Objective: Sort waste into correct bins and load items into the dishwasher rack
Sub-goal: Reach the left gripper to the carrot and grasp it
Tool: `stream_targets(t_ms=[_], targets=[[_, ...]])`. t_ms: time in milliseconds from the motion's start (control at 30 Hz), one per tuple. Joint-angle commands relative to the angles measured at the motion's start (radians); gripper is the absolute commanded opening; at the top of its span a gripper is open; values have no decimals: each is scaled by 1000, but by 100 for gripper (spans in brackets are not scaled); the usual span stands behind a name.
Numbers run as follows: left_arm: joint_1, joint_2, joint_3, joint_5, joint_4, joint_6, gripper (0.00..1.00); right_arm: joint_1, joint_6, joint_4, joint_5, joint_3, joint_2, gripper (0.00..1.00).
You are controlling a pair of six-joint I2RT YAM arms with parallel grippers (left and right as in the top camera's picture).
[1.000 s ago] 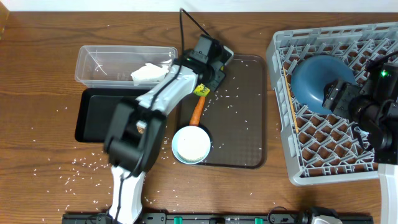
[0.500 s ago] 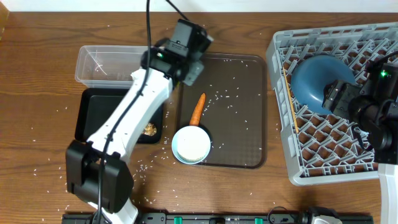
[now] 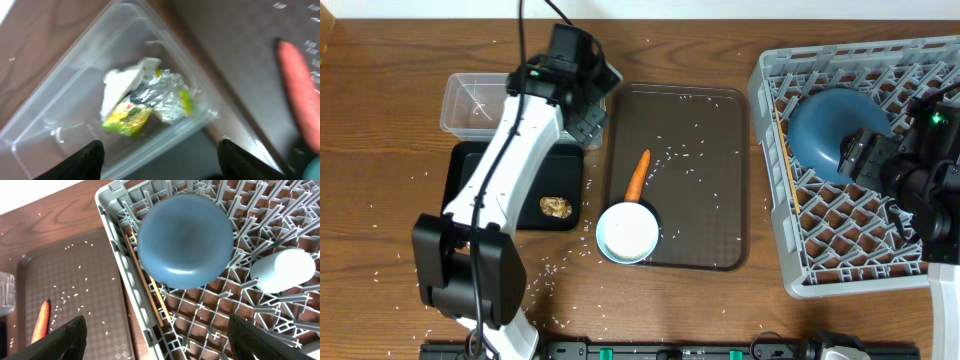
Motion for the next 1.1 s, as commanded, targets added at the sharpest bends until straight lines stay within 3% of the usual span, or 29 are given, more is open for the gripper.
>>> stream_targets(t_ms=[0,100,200,300,533,667,933,1067], targets=[[-48,-107,0,95,-36,-137,74,-8,-13,-6,3,3,2,83],[-106,-142,-1,246,-90,-218,72,-8,-13,-6,3,3,2,83],[-174,-129,-36,249,-95,-282,70,-9,-13,-9,0,3,2,84],[-238,-85,-129,247,-4,-371,68,-8,-13,-17,0,3,2,83],[-295,25,-248,65,149,-530,65,-8,-13,-32,0,3,2,84],[-294,73,-252,-16,183,-563,64,-8,-13,-32,0,3,2,84],[-294,182,-252,-5,222,-564,59,-9,-32,-32,0,3,2,84],[-294,201,-252,-6,243,-560,48,-9,-32,-32,0,3,2,84]])
